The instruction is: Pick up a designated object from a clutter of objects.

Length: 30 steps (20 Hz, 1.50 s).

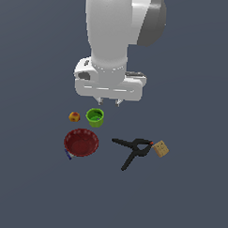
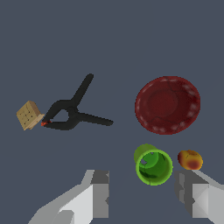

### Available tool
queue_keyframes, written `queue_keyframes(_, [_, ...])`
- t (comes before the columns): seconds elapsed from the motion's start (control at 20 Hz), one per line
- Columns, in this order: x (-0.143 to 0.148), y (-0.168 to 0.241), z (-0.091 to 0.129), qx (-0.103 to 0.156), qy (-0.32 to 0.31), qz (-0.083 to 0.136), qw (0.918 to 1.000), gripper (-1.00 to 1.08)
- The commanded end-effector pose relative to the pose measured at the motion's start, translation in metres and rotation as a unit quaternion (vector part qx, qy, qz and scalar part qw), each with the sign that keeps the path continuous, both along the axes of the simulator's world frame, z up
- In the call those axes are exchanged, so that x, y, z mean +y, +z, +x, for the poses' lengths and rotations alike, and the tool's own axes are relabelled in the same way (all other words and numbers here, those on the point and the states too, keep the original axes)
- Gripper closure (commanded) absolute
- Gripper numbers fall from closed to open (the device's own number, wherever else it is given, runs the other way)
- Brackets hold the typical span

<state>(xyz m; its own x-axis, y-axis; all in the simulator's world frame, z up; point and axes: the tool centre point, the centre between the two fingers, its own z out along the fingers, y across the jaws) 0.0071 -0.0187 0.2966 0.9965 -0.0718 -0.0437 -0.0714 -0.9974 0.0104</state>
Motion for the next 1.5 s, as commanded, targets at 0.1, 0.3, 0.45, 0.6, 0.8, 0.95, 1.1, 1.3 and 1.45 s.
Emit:
queue_keyframes(0.1, [-0.005, -0.02, 0.009, 0.015, -0.015, -0.023, 0.9995, -0.2])
queue_keyframes(0.3, [-0.011, -0.045, 0.019, 0.031, -0.034, -0.054, 0.9975, -0.2])
queue_keyframes(0.45, [-0.017, -0.069, 0.028, 0.043, -0.05, -0.084, 0.9943, -0.2])
queue_keyframes(0.6, [-0.022, -0.095, 0.036, 0.054, -0.065, -0.117, 0.9895, -0.2])
queue_keyframes(0.8, [-0.03, -0.129, 0.045, 0.064, -0.083, -0.162, 0.9811, -0.2])
queue_keyframes(0.95, [-0.036, -0.156, 0.051, 0.069, -0.095, -0.197, 0.9733, -0.2])
queue_keyframes(1.1, [-0.041, -0.179, 0.055, 0.07, -0.103, -0.229, 0.9654, -0.2])
queue_keyframes(1.3, [-0.046, -0.205, 0.059, 0.069, -0.111, -0.263, 0.9559, -0.2])
queue_keyframes(1.45, [-0.049, -0.219, 0.061, 0.068, -0.114, -0.282, 0.9502, -0.2])
